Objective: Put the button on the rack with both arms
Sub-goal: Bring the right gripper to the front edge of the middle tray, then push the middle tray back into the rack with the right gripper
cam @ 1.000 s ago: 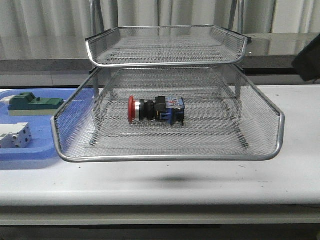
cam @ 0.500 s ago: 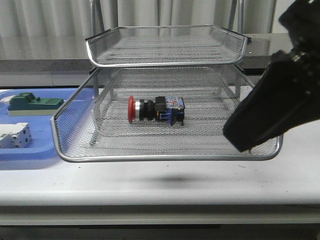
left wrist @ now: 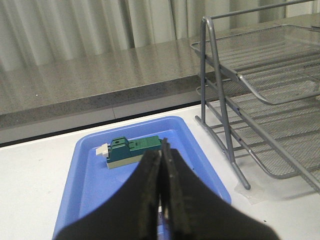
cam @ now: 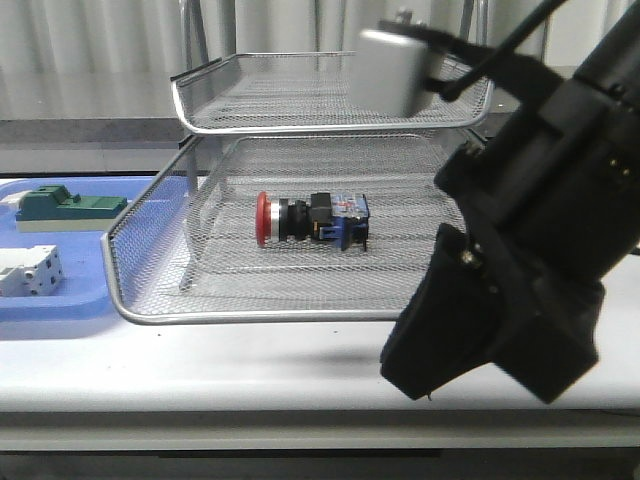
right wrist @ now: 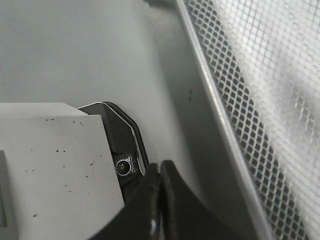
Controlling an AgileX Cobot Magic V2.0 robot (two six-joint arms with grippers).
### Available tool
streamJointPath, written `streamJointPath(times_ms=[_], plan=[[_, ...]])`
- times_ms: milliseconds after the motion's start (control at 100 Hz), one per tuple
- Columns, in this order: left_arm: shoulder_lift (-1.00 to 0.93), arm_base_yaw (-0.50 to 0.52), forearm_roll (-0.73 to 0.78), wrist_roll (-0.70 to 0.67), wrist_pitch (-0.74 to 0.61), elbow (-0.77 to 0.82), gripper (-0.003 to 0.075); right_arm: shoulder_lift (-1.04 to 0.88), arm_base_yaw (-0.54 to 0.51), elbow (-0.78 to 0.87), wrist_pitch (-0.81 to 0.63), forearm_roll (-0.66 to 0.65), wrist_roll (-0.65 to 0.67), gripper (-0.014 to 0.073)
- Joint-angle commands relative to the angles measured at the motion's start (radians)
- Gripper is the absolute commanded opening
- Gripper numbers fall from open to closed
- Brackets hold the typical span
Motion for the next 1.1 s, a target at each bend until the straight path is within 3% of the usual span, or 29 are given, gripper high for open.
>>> streamJointPath(times_ms=[0,350,1090], plan=[[0.005,0.003,-0.007,-0.008,-0.080,-0.029,-0.0020,0.002,0.003,-0.032,-0.049,0.008,-0.013,-0.0067],[0.005,0.003,-0.007,-0.008,-0.080,-0.029,-0.0020,0.045,-0.006,-0.046,-0.230,-0.051,-0.013,-0.0067],[0.005,0.003,-0.009,-0.008,-0.080,-0.029,-0.0020,0.240,-0.189,-0.358,-0.216,-0.097,-0.013,-0.0067]])
